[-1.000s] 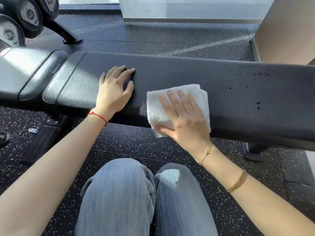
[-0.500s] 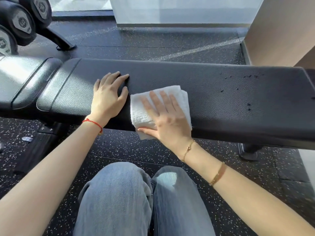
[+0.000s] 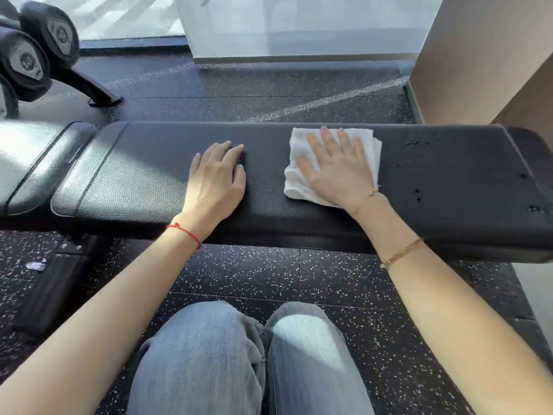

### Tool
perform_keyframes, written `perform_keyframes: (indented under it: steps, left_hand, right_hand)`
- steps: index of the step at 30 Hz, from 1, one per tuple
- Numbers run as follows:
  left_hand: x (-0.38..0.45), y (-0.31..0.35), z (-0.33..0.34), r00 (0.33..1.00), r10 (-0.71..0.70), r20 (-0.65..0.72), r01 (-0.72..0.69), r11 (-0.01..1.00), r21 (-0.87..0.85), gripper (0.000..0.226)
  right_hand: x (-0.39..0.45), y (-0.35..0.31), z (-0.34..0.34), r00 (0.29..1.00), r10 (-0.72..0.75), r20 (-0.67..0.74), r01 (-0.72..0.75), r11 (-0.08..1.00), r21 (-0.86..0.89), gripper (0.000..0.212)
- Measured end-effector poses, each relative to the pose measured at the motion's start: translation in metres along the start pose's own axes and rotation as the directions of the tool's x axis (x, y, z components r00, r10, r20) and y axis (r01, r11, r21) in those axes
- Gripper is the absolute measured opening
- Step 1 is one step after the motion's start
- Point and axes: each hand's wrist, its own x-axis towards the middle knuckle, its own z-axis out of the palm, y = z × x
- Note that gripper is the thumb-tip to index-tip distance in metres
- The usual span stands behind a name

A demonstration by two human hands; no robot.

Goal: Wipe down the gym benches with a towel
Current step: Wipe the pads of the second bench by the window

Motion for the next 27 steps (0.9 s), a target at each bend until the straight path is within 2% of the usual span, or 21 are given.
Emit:
perform_keyframes:
  steps: [3, 6, 11, 15, 18, 23, 25, 27]
  left_hand:
    - [0.004, 0.024, 0.012, 0.999, 0.016, 0.036, -0.016, 1.0, -0.007, 0.046]
    - [0.006, 0.035, 0.022, 0.997, 0.019, 0.07, -0.019, 1.0, 0.002, 0.049]
    - [0.004, 0.04, 0.029, 0.998, 0.006, 0.069, -0.008, 0.999, 0.035, 0.05]
    - [0.004, 0.043, 0.03, 0.999, 0.002, 0.045, -0.004, 0.999, 0.037, 0.048]
    - [0.004, 0.043, 0.029, 1.0, -0.002, 0.026, 0.001, 0.999, 0.035, 0.046]
    - [0.003, 0.04, 0.028, 1.0, 0.003, 0.016, -0.004, 1.0, 0.013, 0.046]
    - [0.002, 0.038, 0.028, 1.0, 0.01, 0.023, -0.01, 1.0, 0.013, 0.047]
    - [0.003, 0.039, 0.029, 0.999, 0.009, 0.032, -0.009, 1.0, 0.015, 0.048]
  right_hand:
    - [-0.013, -0.004, 0.0, 0.999, -0.051, -0.004, 0.051, 0.999, 0.013, 0.062]
    - [-0.05, 0.023, 0.0, 0.992, -0.119, -0.031, 0.12, 0.993, 0.017, 0.062]
    - [-0.042, 0.081, -0.008, 0.998, 0.045, -0.032, -0.045, 0.999, 0.002, 0.06]
    - [0.013, 0.073, -0.018, 0.997, 0.083, -0.004, -0.083, 0.996, 0.02, 0.058]
    - [0.017, 0.051, -0.014, 0.999, 0.036, -0.012, -0.036, 0.998, 0.043, 0.058]
    - [-0.043, 0.055, -0.006, 0.995, -0.098, -0.036, 0.101, 0.993, 0.066, 0.06]
    - [-0.063, 0.077, -0.006, 0.997, -0.058, -0.052, 0.061, 0.997, 0.056, 0.066]
    - [-0.064, 0.106, -0.011, 0.997, 0.046, -0.064, -0.043, 0.998, 0.042, 0.066]
